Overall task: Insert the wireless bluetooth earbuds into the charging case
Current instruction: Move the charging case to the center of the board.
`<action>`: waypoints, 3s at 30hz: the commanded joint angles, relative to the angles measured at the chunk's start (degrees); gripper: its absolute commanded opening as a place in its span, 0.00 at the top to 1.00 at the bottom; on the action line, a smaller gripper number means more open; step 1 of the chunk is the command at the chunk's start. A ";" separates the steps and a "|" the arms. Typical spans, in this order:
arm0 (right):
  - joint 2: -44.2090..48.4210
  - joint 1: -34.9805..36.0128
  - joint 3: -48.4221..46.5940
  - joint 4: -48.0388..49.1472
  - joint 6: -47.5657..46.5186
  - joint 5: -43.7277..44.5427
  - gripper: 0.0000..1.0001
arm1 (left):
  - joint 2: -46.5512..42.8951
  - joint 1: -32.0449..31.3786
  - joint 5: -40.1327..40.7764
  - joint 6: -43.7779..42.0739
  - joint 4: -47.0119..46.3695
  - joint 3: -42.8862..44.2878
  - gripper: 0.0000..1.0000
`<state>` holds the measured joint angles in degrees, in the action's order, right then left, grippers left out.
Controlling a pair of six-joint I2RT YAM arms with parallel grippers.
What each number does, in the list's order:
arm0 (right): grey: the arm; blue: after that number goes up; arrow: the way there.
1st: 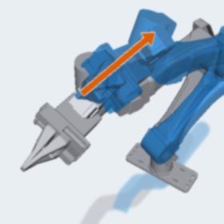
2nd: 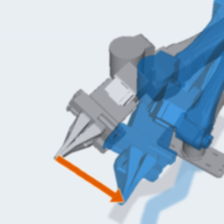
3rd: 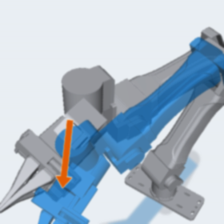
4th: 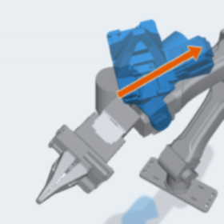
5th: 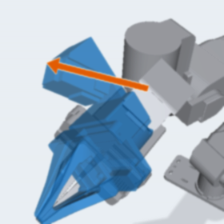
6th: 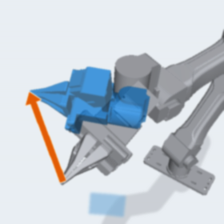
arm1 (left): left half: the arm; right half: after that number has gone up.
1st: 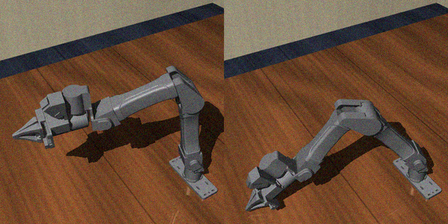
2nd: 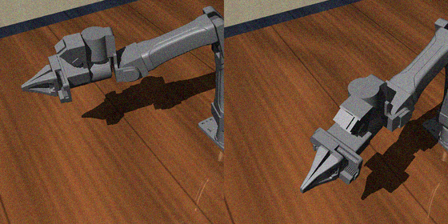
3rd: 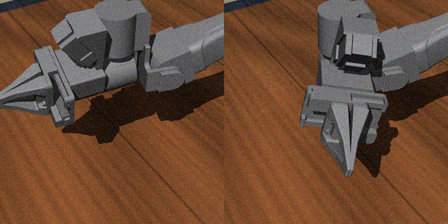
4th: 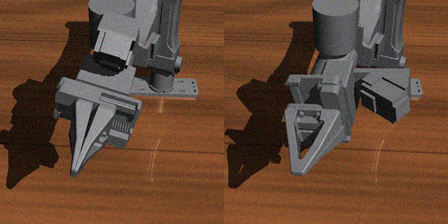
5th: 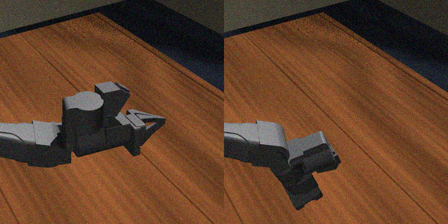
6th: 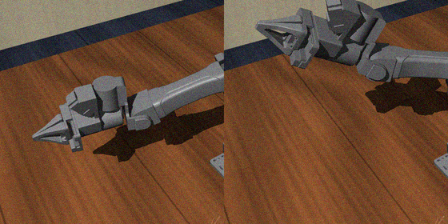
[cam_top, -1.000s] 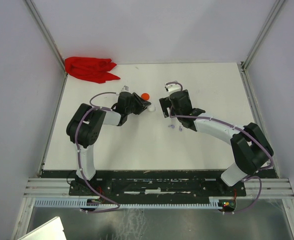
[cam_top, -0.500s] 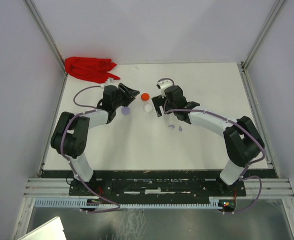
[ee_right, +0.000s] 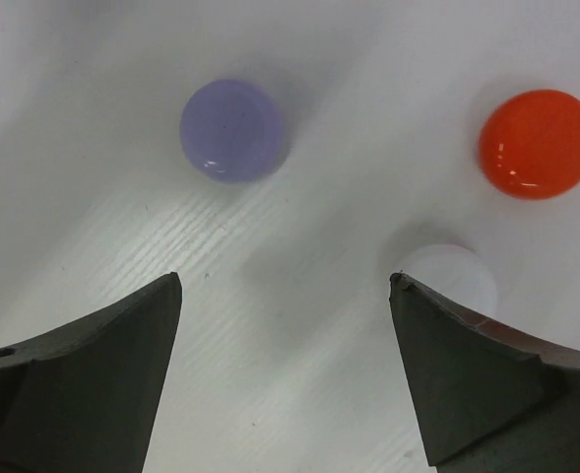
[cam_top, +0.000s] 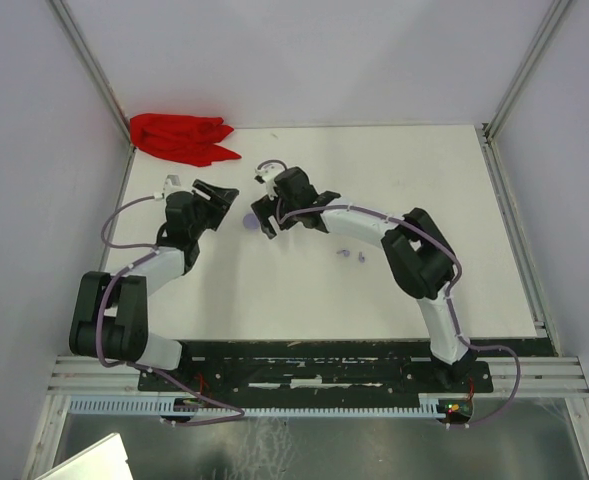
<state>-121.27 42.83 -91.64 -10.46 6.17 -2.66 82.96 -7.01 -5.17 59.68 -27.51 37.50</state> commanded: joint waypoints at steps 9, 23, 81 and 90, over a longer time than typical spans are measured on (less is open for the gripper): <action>-8.56 3.24 -9.51 2.20 -0.53 5.10 0.06 | 0.92 1.67 -0.17 -2.25 -2.71 -2.55 0.29; -14.32 3.49 -15.04 2.55 -4.08 9.19 0.05 | -0.43 2.90 -0.95 -2.92 -2.20 -3.93 0.29; -30.83 4.35 -43.69 -7.22 7.62 5.30 0.04 | -6.22 10.07 -4.94 -2.51 -1.06 -7.97 0.30; -34.78 4.98 -49.84 -10.99 7.30 6.74 0.07 | -6.58 11.29 -6.00 -2.57 -1.21 -8.78 0.30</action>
<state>-154.21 47.11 -137.10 -19.38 13.23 2.90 78.15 3.60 -9.74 59.09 -27.09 29.52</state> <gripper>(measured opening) 0.948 0.706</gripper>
